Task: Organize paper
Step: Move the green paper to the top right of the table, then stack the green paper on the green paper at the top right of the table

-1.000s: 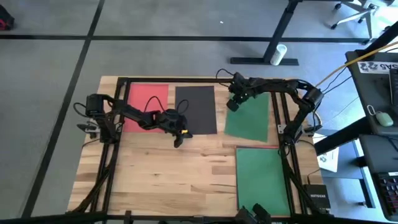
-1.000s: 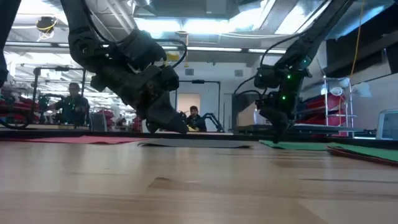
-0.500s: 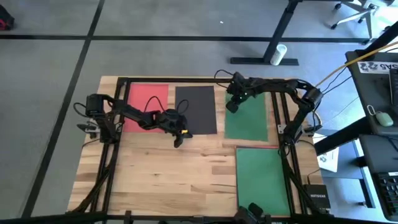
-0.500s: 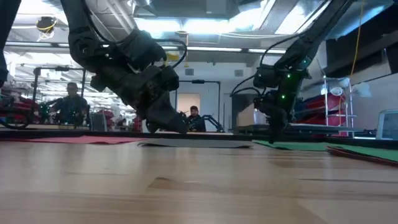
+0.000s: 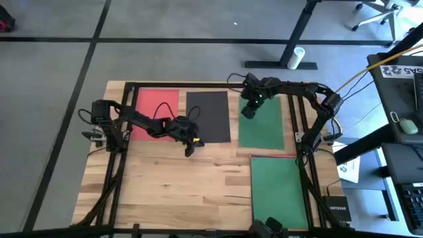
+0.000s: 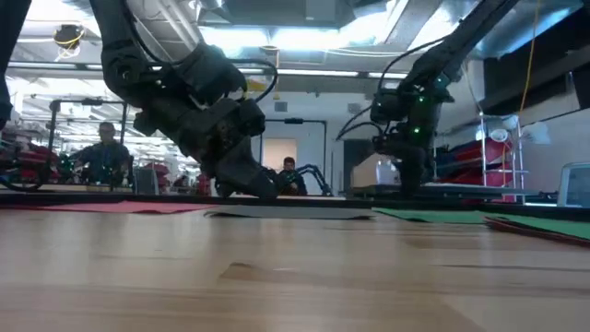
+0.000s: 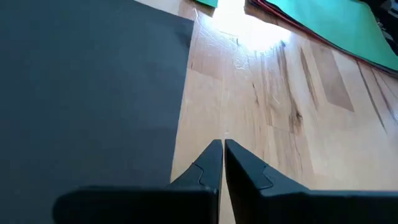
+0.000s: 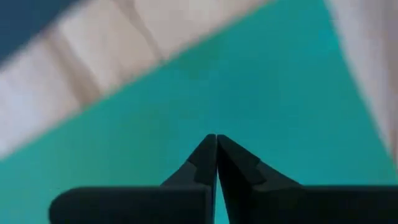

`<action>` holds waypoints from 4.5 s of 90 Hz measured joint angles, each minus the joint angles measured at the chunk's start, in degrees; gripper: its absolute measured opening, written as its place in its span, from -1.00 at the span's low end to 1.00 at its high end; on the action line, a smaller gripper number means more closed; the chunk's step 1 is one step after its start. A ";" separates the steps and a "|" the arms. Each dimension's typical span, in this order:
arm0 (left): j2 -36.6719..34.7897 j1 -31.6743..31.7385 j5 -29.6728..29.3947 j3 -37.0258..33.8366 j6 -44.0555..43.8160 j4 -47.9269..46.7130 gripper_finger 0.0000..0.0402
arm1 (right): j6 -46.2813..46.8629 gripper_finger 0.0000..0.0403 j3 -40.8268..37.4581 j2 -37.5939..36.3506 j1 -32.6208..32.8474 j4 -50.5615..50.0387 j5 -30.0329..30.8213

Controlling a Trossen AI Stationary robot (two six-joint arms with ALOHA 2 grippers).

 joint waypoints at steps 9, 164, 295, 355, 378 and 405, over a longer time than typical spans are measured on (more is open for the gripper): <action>0.00 0.00 0.00 0.00 -0.08 -0.18 -1.00 | -0.59 -1.00 0.00 0.00 0.00 -5.94 0.90; -0.02 0.00 -0.22 -0.02 -0.31 -1.46 -1.00 | -3.07 -1.00 0.30 4.53 -1.18 -7.78 5.65; -0.02 -4.22 -3.83 -0.02 0.92 -2.76 -1.00 | 25.86 -0.99 0.72 -5.57 54.69 -18.31 -8.69; -0.02 -6.75 -5.25 -0.02 0.05 -2.45 -1.00 | 38.20 -1.00 -12.04 -5.62 59.25 11.10 -1.85; -0.02 -7.96 -5.23 -0.02 -0.09 -2.50 -1.00 | 37.94 -1.00 -7.85 -5.60 59.25 11.53 -0.72; -0.02 -10.20 -5.20 -0.02 -0.28 -2.59 -1.00 | 34.77 -0.82 -6.41 -5.60 57.90 3.71 2.93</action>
